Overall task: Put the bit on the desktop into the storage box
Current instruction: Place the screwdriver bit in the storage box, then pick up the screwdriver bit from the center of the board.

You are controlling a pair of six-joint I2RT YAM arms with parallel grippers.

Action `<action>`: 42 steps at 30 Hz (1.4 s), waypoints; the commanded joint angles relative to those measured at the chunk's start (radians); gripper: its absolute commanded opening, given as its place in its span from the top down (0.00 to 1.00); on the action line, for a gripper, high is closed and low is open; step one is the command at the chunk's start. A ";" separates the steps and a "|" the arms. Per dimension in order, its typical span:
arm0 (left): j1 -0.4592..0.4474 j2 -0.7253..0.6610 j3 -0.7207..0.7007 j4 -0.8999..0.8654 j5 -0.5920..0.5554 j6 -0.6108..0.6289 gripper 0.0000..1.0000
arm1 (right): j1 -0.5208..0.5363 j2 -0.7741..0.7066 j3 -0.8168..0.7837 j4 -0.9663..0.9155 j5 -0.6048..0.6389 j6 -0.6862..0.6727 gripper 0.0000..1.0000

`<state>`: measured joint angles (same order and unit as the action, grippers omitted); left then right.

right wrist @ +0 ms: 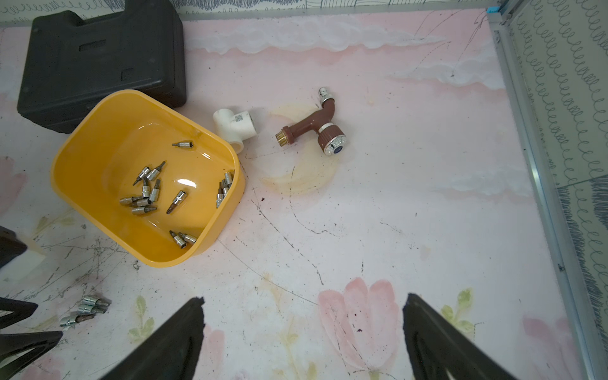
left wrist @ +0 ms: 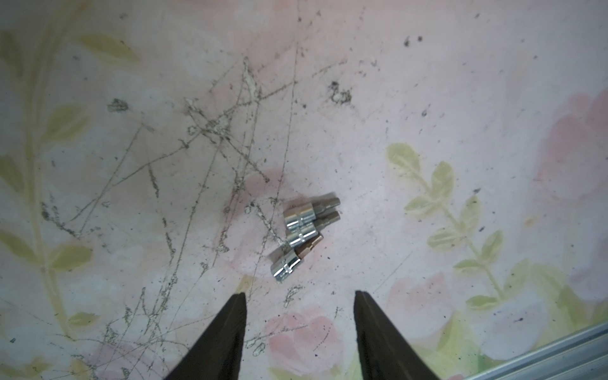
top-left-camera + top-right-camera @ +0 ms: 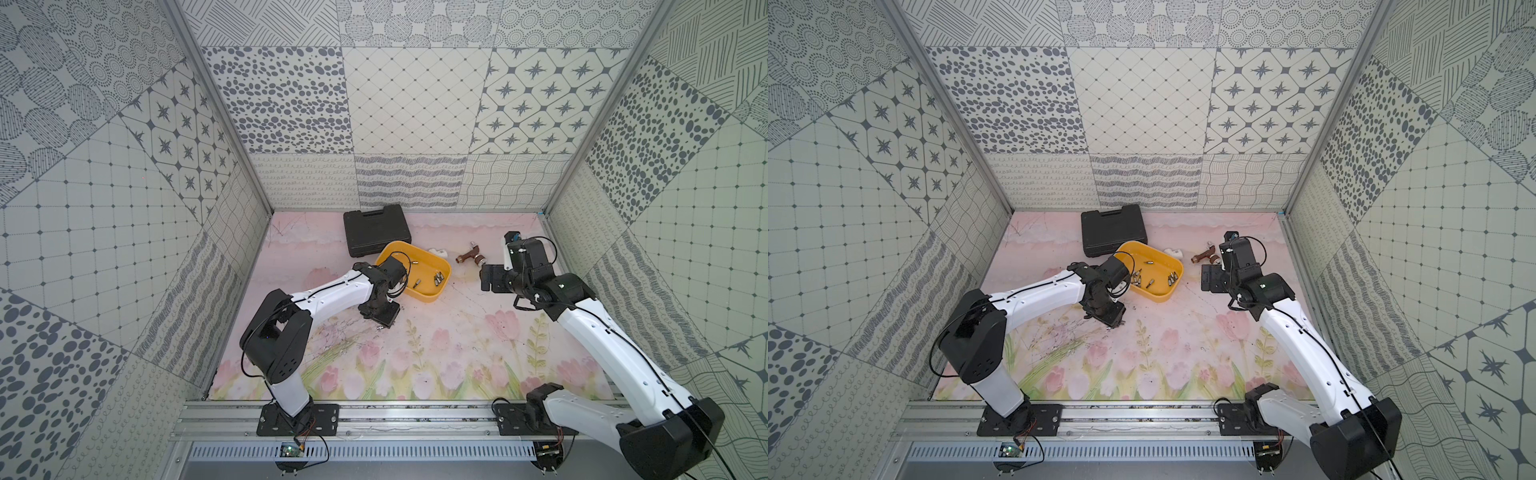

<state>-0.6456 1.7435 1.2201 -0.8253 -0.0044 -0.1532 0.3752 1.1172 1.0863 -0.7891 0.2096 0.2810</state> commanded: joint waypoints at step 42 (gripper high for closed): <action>-0.050 0.119 -0.011 -0.051 -0.037 0.030 0.66 | -0.002 0.006 -0.004 0.016 0.004 -0.005 0.03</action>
<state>-0.6891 1.8755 1.2167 -0.8318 -0.0349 -0.1101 0.3752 1.1191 1.0863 -0.7891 0.2096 0.2802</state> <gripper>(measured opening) 0.347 0.966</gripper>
